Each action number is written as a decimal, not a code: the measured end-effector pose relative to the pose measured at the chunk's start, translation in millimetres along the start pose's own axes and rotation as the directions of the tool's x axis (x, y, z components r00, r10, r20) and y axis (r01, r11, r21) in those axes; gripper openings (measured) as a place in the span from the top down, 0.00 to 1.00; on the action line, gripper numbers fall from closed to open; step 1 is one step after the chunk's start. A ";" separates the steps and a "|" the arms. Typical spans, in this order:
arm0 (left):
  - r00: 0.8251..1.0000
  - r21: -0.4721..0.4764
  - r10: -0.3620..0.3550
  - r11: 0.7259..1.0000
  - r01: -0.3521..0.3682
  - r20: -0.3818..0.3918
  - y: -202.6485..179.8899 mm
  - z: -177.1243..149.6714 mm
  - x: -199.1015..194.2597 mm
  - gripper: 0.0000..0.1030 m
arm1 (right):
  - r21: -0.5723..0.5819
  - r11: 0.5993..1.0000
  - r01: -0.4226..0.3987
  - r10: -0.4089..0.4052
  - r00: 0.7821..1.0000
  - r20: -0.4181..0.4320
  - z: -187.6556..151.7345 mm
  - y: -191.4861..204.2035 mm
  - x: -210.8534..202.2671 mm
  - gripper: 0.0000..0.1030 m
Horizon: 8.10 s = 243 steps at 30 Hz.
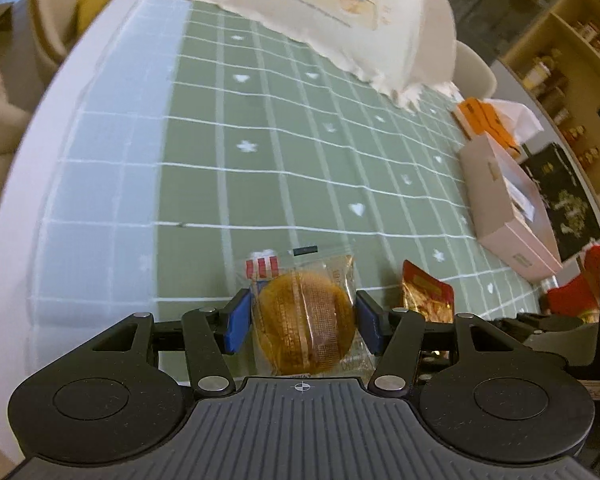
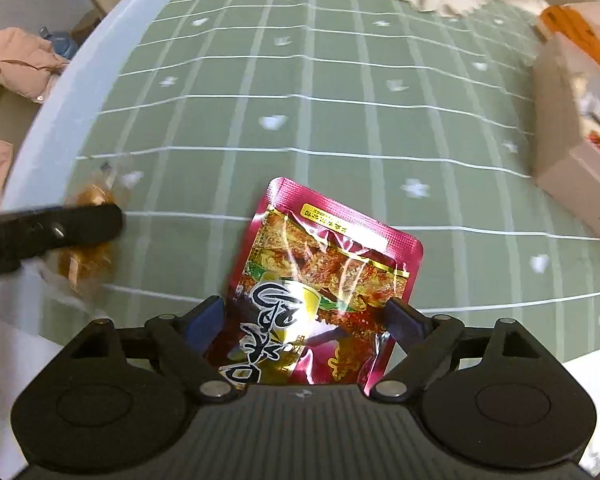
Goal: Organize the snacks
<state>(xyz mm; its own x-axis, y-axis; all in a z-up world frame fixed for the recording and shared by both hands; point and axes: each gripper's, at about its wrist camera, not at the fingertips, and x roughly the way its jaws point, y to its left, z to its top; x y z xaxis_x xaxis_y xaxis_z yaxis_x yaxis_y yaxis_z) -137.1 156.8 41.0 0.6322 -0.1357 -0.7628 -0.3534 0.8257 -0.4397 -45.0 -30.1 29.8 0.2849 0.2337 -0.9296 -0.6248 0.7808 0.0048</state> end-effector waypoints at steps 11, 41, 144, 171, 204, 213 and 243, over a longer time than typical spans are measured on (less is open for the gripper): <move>0.992 0.099 -0.062 0.992 0.073 -0.110 -55.6 0.8 46.8 0.41 | 0.132 0.991 -0.016 0.000 0.993 0.118 -27.8 -87.9 -8.0 0.09; 0.991 0.115 -0.052 0.991 0.066 -0.123 -70.3 4.7 59.2 0.41 | 0.105 0.992 0.065 -0.088 0.970 0.228 -41.6 -97.1 -52.8 0.66; 0.948 0.353 -0.059 0.919 0.174 -0.313 -154.9 -11.2 89.3 0.41 | 0.324 0.946 0.004 -0.065 0.982 0.176 -57.2 -199.1 -23.5 0.75; 0.919 0.474 -0.373 0.790 0.388 -0.130 -315.9 136.0 90.5 0.41 | 0.389 0.919 0.063 -0.183 0.943 0.279 -68.0 -210.7 -118.4 0.79; 0.941 0.250 -0.253 0.918 0.306 -0.223 -203.6 22.2 134.4 0.42 | 0.457 0.884 0.102 -0.220 0.952 0.213 -84.8 -257.5 -76.8 0.53; 0.920 0.267 -0.291 0.894 0.359 -0.264 -231.4 24.9 149.8 0.42 | 0.518 0.851 0.086 -0.206 0.962 0.180 -97.5 -252.1 -49.1 0.42; 0.902 0.192 -0.298 0.910 0.366 -0.312 -163.7 13.1 99.8 0.63 | 0.567 0.800 0.197 -0.282 0.957 0.064 -74.0 -229.6 -0.8 0.07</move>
<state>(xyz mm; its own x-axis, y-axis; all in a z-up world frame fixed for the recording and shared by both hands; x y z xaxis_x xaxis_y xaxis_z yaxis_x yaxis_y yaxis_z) -7.1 15.3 43.0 0.4608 -0.5387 -0.7053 0.0424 0.8071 -0.5888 44.4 -252.4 2.1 0.4953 0.0409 -0.8678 -0.0312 0.9991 0.0293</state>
